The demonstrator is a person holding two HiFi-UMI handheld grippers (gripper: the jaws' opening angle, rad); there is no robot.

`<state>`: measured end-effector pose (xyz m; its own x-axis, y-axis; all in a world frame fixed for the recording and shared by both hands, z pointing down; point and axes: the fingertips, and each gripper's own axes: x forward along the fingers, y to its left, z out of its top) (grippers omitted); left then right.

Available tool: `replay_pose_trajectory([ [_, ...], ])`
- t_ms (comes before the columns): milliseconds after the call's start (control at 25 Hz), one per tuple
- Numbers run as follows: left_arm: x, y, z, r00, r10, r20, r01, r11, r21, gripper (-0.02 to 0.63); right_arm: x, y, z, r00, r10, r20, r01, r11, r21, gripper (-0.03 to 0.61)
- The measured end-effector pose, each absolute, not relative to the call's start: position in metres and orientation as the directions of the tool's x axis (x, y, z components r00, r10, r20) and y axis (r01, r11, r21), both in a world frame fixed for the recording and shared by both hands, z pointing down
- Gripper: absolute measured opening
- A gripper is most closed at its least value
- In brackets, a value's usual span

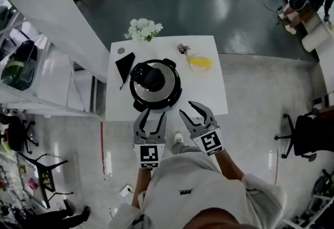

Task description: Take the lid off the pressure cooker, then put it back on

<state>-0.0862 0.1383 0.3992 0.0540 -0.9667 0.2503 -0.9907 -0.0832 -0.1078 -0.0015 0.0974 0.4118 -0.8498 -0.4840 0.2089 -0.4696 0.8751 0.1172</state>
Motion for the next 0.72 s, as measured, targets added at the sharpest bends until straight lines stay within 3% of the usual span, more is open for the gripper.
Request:
replay_pose_trajectory([
  [160,-0.089,0.114,0.402,0.042,-0.964,0.263,-0.991,-0.074,-0.112,0.222,-0.005,0.075,0.415,-0.845,-0.469,0.258,-0.468,0.881,0.069,0.166],
  [720,-0.111,0.069,0.412,-0.007,-0.948,0.319,-0.992,-0.034,-0.123,0.227,-0.02,0.028,0.425,-0.874,-0.424,0.237,-0.419,0.905,0.074,0.166],
])
